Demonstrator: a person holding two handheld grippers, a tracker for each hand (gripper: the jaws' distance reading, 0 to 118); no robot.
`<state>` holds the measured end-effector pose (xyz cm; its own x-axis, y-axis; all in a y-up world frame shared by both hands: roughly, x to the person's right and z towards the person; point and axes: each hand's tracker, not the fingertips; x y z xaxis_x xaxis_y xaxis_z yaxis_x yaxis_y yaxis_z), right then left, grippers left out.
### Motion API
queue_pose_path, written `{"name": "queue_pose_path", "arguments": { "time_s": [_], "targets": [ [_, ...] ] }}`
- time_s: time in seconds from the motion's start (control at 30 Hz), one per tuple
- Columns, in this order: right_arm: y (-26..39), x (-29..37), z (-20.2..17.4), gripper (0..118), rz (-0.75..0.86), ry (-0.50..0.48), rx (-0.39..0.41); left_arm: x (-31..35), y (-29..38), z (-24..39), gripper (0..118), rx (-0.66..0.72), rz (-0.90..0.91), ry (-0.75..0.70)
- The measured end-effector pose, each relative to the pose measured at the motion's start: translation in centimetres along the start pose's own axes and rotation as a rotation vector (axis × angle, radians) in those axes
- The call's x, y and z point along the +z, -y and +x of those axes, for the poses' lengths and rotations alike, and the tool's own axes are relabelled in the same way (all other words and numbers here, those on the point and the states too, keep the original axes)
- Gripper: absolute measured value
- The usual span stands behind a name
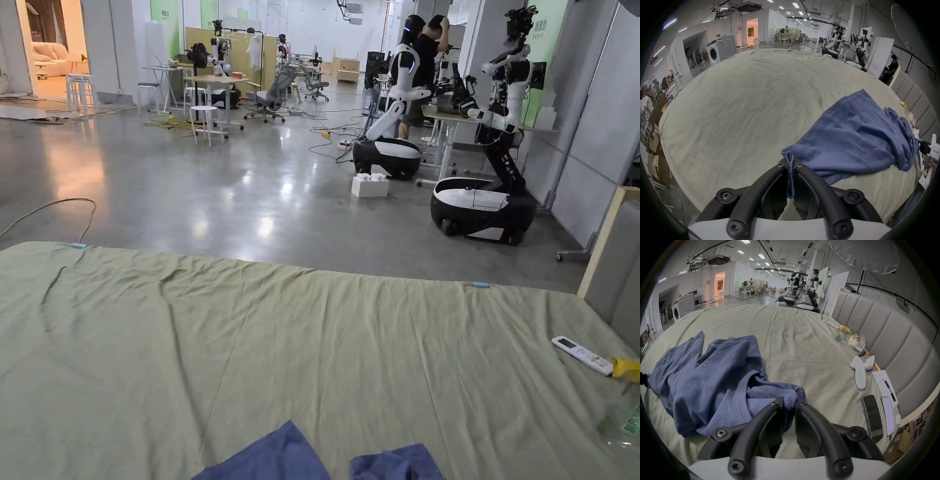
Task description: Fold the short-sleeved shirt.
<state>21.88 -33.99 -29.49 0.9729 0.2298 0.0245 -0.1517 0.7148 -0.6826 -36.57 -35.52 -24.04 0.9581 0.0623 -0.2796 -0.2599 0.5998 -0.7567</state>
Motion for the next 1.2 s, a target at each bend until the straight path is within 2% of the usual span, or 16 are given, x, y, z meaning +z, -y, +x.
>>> {"name": "queue_pose_path", "arguments": {
  "time_s": [0.03,0.1,0.17,0.4,0.47,0.5,0.53,0.57,0.63,0.7,0.73,0.77,0.83,0.9,1.13,1.2],
  "targets": [
    [-0.1,0.4,-0.2,25,0.006,0.01,0.01,0.1,-0.3,0.1,12,-0.007,0.004,-0.002],
    [-0.6,1.3,-0.5,64,0.052,0.034,0.002,0.4,-0.6,0.6,41,-0.056,0.055,-0.003],
    [-1.4,2.1,-0.5,82,0.123,0.025,-0.038,1.0,-1.4,1.3,68,-0.093,0.108,0.002],
    [-6.4,7.8,-3.0,82,0.377,-0.039,-0.074,6.2,-4.6,7.1,68,-0.169,0.361,0.052],
    [-7.7,9.5,-4.0,80,0.448,-0.07,-0.085,7.7,-5.6,8.9,68,-0.174,0.448,0.079],
    [-8.2,10.2,-4.4,75,0.471,-0.086,-0.094,8.8,-5.7,9.7,67,-0.176,0.489,0.092],
    [-8.8,11.0,-4.9,66,0.502,-0.098,-0.1,9.6,-6.0,10.5,67,-0.179,0.532,0.101],
    [-9.2,11.7,-5.5,48,0.523,-0.096,-0.102,10.4,-6.3,11.4,66,-0.184,0.57,0.114],
    [-10.0,12.9,-6.4,21,0.574,-0.097,-0.106,11.7,-6.6,12.7,62,-0.185,0.629,0.128],
    [-10.5,14.1,-7.1,16,0.651,-0.107,-0.079,13.1,-6.7,13.9,36,-0.187,0.687,0.158],
    [-10.6,14.6,-7.3,11,0.648,-0.125,-0.098,13.7,-6.7,14.5,19,-0.188,0.71,0.163],
    [-10.8,14.9,-7.6,5,0.642,-0.137,-0.117,14.2,-6.7,14.9,12,-0.19,0.731,0.156],
    [-11.2,15.8,-8.3,4,0.683,-0.098,-0.079,15.0,-6.5,15.3,6,-0.192,0.757,0.177],
    [-11.2,16.0,-8.4,2,0.689,-0.113,-0.092,15.5,-6.4,15.5,4,-0.189,0.772,0.203],
    [-11.0,15.2,-8.2,1,0.684,-0.11,-0.094,14.9,-6.7,15.2,4,-0.207,0.734,0.185],
    [-10.9,14.7,-8.0,1,0.67,-0.108,-0.088,13.6,-7.4,14.9,4,-0.206,0.647,0.215]
  ]
}}
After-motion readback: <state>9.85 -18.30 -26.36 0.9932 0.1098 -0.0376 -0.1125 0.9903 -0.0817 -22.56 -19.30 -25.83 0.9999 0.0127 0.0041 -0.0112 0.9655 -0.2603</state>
